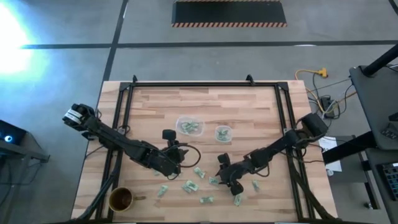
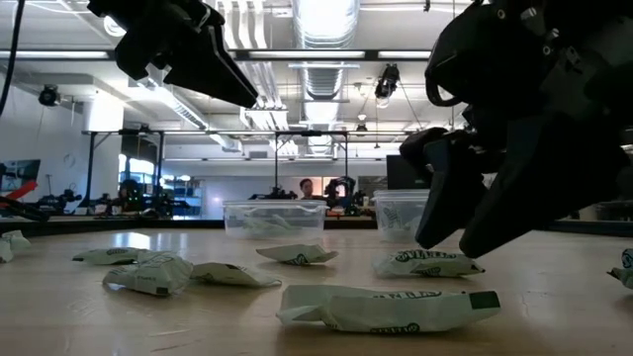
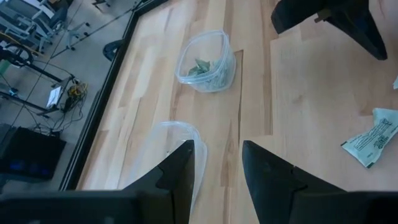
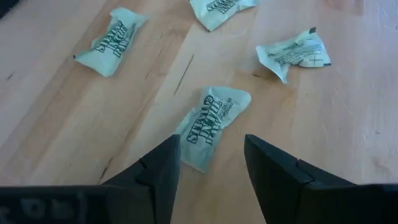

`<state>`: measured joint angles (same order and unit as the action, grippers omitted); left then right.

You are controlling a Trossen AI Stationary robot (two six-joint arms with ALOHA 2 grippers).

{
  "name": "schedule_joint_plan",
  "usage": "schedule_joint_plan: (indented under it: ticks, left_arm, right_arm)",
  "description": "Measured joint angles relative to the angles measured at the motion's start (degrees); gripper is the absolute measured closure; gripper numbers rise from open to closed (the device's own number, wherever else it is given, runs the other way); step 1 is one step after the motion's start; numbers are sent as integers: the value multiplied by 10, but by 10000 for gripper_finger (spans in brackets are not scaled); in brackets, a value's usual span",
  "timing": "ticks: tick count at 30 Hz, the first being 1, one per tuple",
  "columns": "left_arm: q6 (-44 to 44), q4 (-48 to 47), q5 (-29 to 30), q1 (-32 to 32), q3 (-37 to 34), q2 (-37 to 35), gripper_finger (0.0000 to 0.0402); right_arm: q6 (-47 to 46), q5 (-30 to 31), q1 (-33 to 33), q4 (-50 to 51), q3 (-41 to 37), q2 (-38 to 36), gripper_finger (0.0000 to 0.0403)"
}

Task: Pick and place items into bin
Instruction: Put the green stevia packet into the right transparent bin

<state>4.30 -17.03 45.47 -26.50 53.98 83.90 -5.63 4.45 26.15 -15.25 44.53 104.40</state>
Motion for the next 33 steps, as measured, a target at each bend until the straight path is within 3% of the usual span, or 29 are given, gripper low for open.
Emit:
schedule_joint_plan:
  ticks: [13, 25, 33]
  left_arm:
    - [0, 0, 0, 0, 0, 0, 283]
    - [0, 0, 0, 0, 0, 0, 283]
    - [0, 0, 0, 0, 0, 0, 283]
  right_arm:
    - [2, -15, 0, 5, 0, 6, 281]
    - [48, -16, 1, 29, 1, 3, 389]
    - [59, -15, 1, 32, 1, -6, 394]
